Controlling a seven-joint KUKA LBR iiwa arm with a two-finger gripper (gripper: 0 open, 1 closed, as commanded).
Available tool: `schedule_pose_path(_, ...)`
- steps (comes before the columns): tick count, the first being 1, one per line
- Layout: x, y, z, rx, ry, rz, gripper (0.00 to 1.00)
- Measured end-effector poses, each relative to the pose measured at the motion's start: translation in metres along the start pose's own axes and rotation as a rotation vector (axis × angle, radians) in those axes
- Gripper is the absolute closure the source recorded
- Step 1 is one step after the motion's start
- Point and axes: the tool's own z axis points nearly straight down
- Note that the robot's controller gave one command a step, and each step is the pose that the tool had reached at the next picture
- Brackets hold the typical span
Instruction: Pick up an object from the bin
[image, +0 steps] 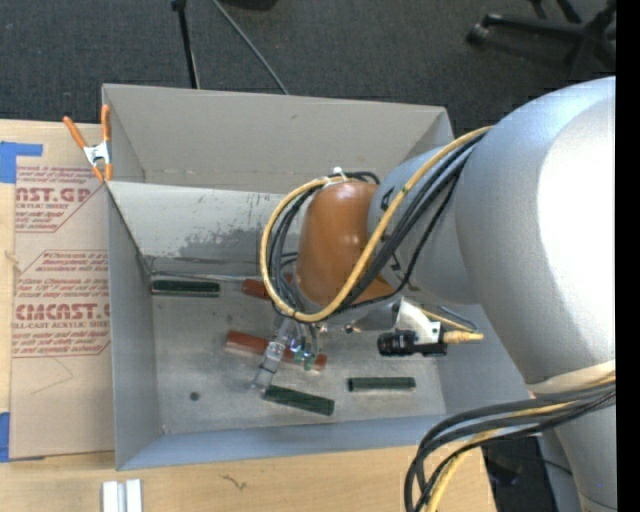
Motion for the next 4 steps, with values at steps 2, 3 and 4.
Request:
schedule_pose_path(2,0.002,-0.007,0.032,0.000,0.000,0.105,0.00)
schedule_pose_path(3,0.001,-0.006,0.030,-0.001,0.000,0.105,1.00)
schedule_pose_path(4,0.000,-0.005,-0.104,-0.005,-0.007,0.103,1.00)
